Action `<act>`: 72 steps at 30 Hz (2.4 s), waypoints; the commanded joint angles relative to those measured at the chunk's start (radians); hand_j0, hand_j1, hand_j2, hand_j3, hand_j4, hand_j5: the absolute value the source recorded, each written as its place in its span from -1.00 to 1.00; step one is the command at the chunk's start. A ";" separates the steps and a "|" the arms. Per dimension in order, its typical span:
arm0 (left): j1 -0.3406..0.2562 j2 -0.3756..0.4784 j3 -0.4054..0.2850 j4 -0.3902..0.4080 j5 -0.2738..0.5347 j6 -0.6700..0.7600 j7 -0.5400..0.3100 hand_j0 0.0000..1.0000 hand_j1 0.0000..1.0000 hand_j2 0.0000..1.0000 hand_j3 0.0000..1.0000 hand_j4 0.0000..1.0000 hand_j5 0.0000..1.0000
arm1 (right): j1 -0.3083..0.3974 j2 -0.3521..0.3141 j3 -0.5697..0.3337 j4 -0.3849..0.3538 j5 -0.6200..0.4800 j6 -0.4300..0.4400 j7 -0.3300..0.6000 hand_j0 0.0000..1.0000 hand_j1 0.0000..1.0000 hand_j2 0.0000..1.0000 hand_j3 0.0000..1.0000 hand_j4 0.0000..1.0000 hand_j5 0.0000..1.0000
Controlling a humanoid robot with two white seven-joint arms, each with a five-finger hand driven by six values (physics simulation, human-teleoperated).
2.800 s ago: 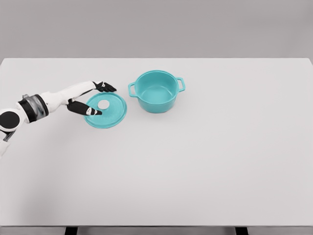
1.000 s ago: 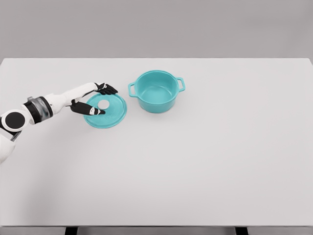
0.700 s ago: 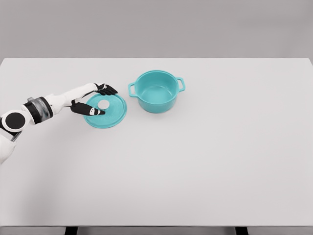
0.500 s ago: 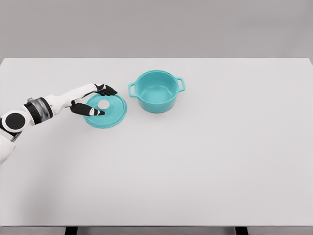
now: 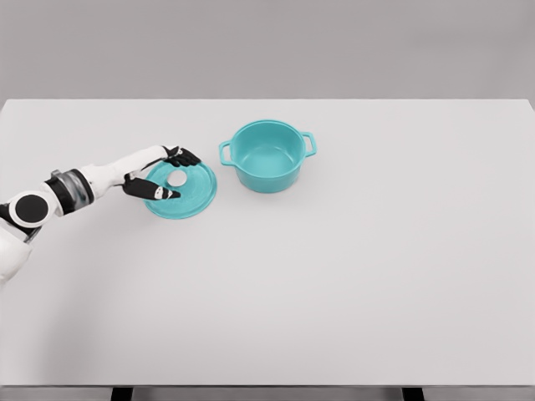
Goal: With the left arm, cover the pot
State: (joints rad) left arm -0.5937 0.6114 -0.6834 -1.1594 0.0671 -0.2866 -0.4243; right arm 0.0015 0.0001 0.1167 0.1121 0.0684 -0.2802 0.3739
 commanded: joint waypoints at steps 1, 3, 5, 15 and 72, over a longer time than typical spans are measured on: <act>0.002 0.001 0.001 0.009 0.005 0.001 0.001 0.51 0.51 0.51 0.51 0.51 0.51 | 0.000 0.000 0.000 0.001 0.001 -0.001 0.000 1.00 1.00 1.00 1.00 1.00 1.00; 0.000 -0.001 0.001 0.010 0.005 0.001 0.001 0.50 0.50 0.50 0.50 0.50 0.50 | 0.000 0.000 0.000 0.000 0.001 -0.001 0.000 1.00 1.00 1.00 1.00 1.00 1.00; 0.000 -0.001 -0.001 0.014 0.005 0.001 0.001 0.47 0.47 0.47 0.47 0.47 0.47 | 0.000 0.000 0.000 0.000 0.001 -0.001 0.000 1.00 1.00 1.00 1.00 1.00 1.00; 0.002 -0.001 -0.015 0.021 0.005 0.000 0.002 0.25 0.25 0.25 0.25 0.25 0.25 | 0.000 0.000 0.000 0.000 0.001 -0.001 0.000 1.00 1.00 1.00 1.00 1.00 1.00; -0.121 0.051 -0.018 -0.082 0.034 -0.019 -0.016 0.03 0.03 0.03 0.03 0.03 0.03 | 0.000 0.000 0.000 0.000 0.001 -0.001 0.000 1.00 1.00 1.00 1.00 1.00 1.00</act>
State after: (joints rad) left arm -0.7164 0.6728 -0.7000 -1.2407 0.0972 -0.3078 -0.4402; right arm 0.0015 0.0001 0.1167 0.1122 0.0685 -0.2803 0.3739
